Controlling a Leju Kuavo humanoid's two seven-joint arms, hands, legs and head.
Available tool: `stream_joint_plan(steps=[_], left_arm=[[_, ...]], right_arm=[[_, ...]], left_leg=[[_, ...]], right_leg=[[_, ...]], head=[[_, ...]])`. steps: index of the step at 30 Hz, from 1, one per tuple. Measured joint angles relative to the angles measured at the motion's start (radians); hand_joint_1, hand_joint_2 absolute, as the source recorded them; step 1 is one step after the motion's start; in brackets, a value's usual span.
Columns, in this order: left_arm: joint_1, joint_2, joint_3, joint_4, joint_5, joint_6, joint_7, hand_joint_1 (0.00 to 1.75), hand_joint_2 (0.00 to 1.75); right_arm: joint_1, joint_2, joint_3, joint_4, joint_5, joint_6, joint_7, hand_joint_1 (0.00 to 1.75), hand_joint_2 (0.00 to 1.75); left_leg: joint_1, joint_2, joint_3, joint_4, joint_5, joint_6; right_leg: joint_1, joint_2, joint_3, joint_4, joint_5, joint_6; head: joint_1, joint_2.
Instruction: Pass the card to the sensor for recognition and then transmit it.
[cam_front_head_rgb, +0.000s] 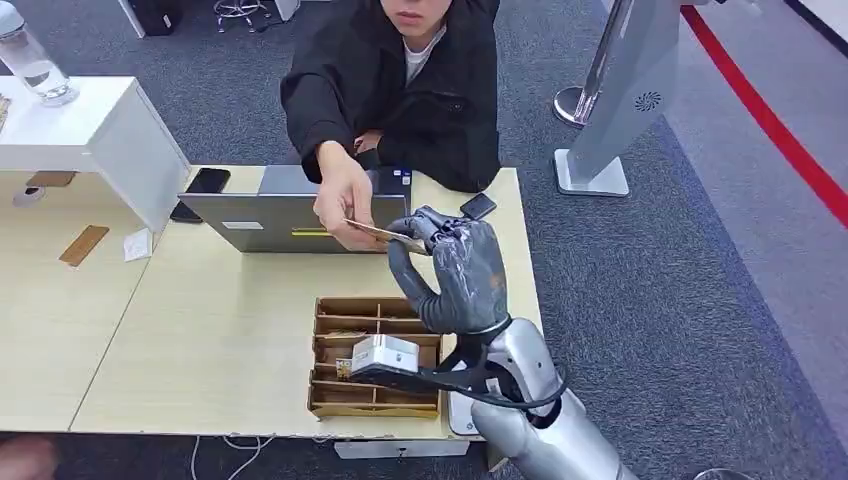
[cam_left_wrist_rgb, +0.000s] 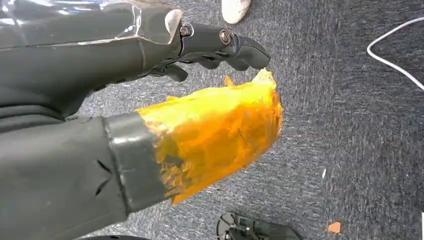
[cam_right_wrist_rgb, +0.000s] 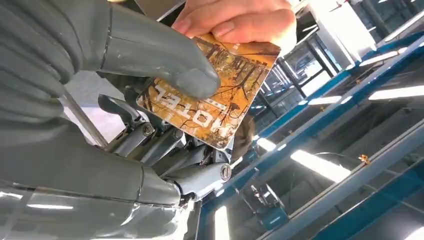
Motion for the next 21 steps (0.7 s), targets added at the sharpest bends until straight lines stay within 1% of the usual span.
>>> stream_joint_plan(steps=[21], left_arm=[[0.0, 0.0, 0.0, 0.0, 0.0, 0.0, 0.0, 0.0, 0.0]], right_arm=[[-0.002, 0.0, 0.0, 0.002, 0.0, 0.0, 0.0, 1.75, 1.75]], left_leg=[[0.0, 0.0, 0.0, 0.0, 0.0, 0.0]], right_leg=[[0.0, 0.0, 0.0, 0.0, 0.0, 0.0]], head=[[0.0, 0.0]])
